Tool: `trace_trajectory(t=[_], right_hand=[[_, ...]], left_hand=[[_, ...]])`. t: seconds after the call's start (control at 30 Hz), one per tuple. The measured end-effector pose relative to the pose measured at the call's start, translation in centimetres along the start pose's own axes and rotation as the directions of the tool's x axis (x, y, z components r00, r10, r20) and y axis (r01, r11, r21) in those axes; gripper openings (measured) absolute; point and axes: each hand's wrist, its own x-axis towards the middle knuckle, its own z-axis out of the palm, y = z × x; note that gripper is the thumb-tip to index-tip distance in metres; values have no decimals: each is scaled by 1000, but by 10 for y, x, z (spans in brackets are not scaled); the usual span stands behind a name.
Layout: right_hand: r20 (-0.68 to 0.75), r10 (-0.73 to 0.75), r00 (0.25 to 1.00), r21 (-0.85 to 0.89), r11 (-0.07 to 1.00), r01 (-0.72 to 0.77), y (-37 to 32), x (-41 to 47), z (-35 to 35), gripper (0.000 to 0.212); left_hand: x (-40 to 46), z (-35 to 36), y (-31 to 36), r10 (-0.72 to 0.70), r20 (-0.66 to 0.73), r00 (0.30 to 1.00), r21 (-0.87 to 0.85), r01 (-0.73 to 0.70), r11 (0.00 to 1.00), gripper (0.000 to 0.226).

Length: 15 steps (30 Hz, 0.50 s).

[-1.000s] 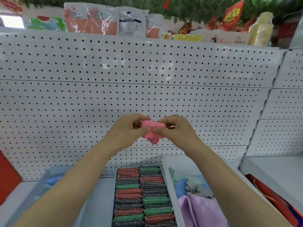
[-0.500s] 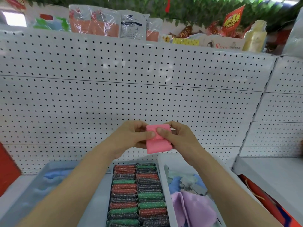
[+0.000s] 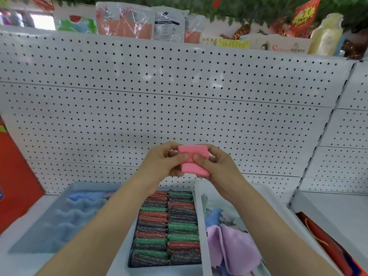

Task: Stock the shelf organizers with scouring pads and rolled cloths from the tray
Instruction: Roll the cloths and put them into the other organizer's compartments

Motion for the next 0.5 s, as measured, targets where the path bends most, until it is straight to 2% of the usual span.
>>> trace_trajectory(t=[0.1,0.17,0.23,0.37,0.5], right_hand=[[103,58,993,-22,998,-56,-2,2,13,27],[103,51,993,-17,999,-50,0,8,25,24],[101,70,992,58,995,-76,2,16,39,22],[142,156,977,318,928,-194,7,39,73,18],[211,143,967,395,893,-218,13,64,115,25]], left_hand=[[-2,-15,1,41,-34,999,39,-40,998,16],[-2,-28,2,66,-46,997,57,-64,996,18],[-1,-42,2,83,-59,995,39,-81,996,20],[8,-73,4,83,-45,996,-138,-89,986,20],[21,-125,6,3,-43,999,-284,-15,959,21]])
